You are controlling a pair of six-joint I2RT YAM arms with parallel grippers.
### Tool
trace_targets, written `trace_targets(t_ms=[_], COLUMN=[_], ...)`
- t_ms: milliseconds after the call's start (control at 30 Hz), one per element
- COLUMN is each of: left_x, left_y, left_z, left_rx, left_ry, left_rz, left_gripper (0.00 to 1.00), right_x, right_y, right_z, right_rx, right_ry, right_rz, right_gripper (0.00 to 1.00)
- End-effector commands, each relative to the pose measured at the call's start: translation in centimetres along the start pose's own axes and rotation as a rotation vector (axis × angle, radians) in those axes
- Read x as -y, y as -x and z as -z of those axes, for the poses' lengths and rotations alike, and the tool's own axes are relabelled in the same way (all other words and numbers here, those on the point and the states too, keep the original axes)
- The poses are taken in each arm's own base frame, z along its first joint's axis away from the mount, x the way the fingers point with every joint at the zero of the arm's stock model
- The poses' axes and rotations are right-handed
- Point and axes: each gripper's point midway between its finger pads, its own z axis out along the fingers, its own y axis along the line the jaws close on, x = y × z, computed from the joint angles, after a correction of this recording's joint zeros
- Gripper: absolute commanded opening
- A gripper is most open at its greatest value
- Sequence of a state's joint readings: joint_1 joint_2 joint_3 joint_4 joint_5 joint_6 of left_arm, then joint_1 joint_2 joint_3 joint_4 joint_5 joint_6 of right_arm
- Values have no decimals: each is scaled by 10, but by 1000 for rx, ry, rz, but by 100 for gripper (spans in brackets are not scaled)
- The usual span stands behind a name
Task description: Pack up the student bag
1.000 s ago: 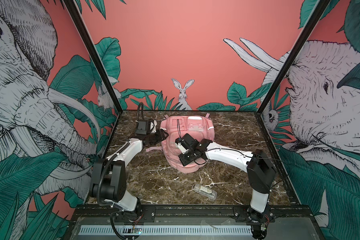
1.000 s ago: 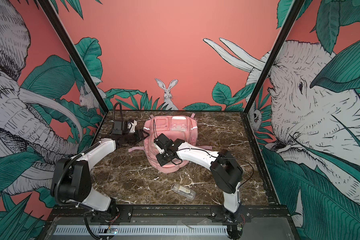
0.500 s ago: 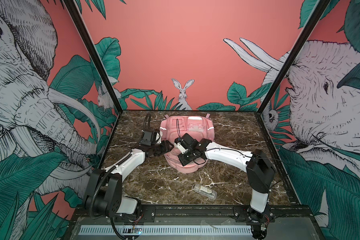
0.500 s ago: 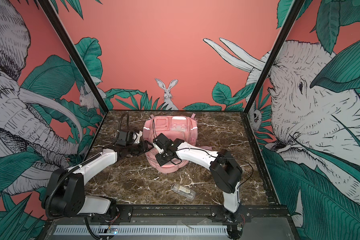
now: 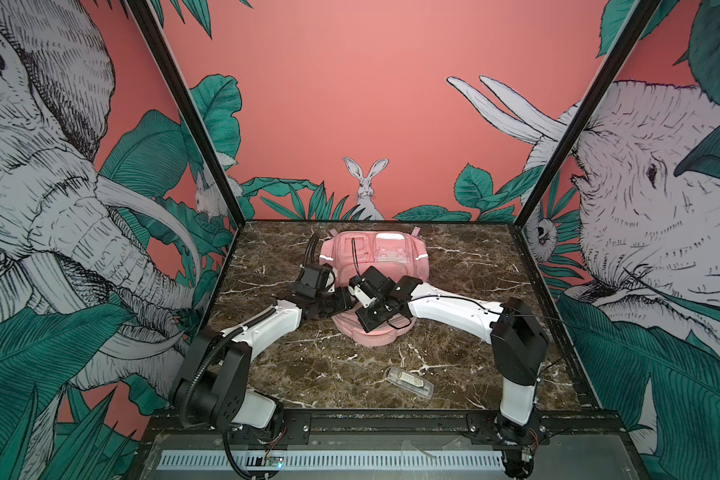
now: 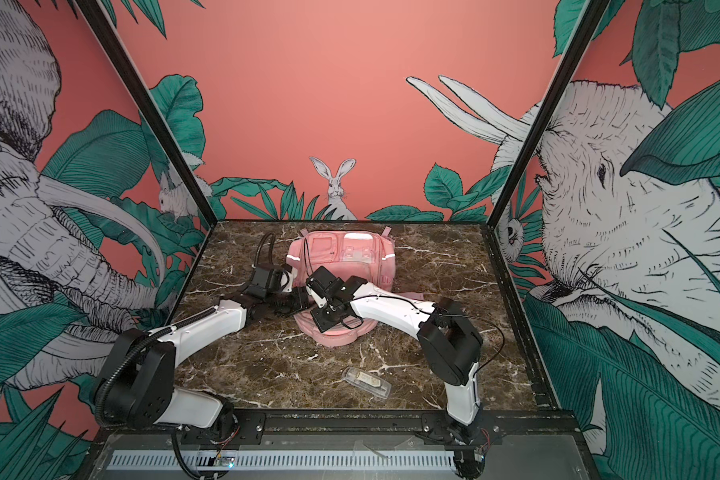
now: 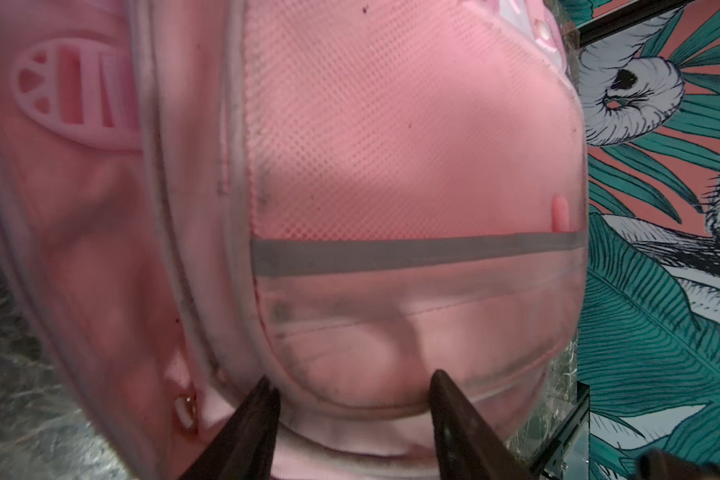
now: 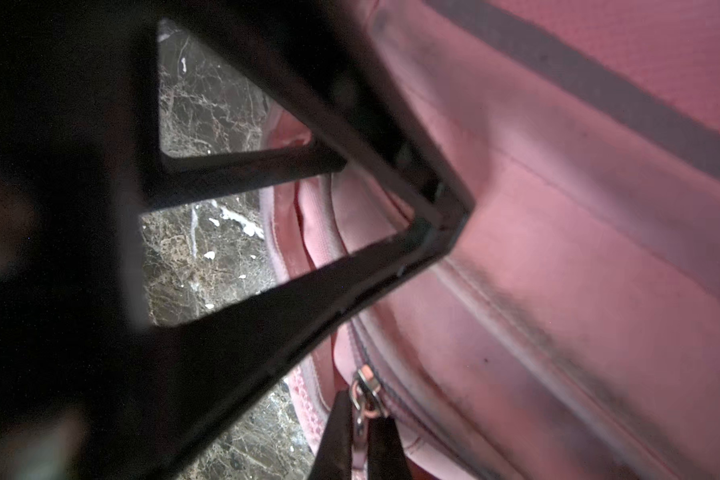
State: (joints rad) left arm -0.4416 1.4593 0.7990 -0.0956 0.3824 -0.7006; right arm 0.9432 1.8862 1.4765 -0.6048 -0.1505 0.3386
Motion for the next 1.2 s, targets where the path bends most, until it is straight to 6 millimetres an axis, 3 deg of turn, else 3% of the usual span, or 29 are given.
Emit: trace_targets(t_ms=[0, 133, 333, 667, 733, 967, 1167], left_x=[6, 6, 6, -19, -26, -35, -34], left_y=[2, 7, 19, 46, 52, 65, 72], left_z=[-12, -16, -9, 16, 22, 28, 20], left_rx=[-10, -11, 2, 59, 70, 87, 84], left_ry=[-12, 1, 58, 94, 102, 114, 100], left_rz=[-1, -12, -64, -34, -25, -20, -8], left_gripper=[42, 17, 2, 0, 0, 0, 0], right_x=[-30, -27, -16, 20, 33, 69, 68], right_y=[19, 16, 4, -23, -36, -53, -51], right_z=[11, 11, 12, 17, 16, 26, 25], right_rx=[65, 61, 53, 23, 0, -18, -15], right_ry=[81, 63, 25, -43, -63, -126, -102], right_rz=[55, 60, 61, 20, 3, -40, -56], right_gripper=[0, 0, 0, 0, 0, 0, 0])
